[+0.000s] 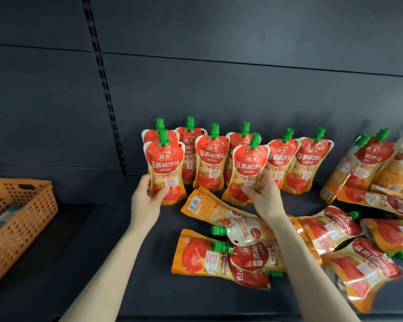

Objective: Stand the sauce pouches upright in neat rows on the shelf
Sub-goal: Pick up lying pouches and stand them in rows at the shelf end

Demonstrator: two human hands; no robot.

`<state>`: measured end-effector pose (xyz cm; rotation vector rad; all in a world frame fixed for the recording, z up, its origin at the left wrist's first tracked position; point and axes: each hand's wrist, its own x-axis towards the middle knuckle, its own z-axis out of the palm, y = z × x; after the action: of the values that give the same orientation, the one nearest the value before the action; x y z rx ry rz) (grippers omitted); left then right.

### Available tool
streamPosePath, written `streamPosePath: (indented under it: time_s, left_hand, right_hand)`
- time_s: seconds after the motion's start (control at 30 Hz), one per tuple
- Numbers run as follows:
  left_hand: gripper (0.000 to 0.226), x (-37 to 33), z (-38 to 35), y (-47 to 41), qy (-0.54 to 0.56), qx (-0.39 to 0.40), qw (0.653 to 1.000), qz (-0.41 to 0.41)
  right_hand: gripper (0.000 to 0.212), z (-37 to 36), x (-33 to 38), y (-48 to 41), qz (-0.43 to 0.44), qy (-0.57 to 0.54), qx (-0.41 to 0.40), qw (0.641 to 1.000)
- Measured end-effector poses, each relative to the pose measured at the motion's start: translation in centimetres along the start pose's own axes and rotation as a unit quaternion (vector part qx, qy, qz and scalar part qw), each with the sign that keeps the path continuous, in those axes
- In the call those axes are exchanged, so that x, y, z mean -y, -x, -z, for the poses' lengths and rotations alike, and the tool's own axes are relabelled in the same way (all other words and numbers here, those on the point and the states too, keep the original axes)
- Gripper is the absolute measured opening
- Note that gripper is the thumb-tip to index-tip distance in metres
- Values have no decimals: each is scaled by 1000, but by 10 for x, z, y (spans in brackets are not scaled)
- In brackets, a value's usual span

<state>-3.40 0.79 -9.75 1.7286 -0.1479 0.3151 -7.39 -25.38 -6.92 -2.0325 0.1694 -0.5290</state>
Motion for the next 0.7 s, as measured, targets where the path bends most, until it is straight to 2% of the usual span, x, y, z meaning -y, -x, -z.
streamPosePath:
  time_s: [0.27,0.47,0.6,0.67,0.7]
  left_hand:
    - [27,-1,-3,0,-18,9,1000,-7]
    - [38,-6,-3,-1,-49,2,999,10]
    - [52,-13,0,12,-101,-76,992,-5]
    - [46,-24,-1,29,-117,-112,986,-39]
    - [40,-31,-4,38,-110,-104,987,-58]
  right_hand:
    - [42,-2,-1,1,-14,6,3,1000]
    - [42,2,1,-1,-29,16,7,999]
    - [48,13,5,10,-34,49,2,998]
    - [49,21,7,21,-22,77,-20,997]
    - [47,27,8,27,-9,85,-22,996]
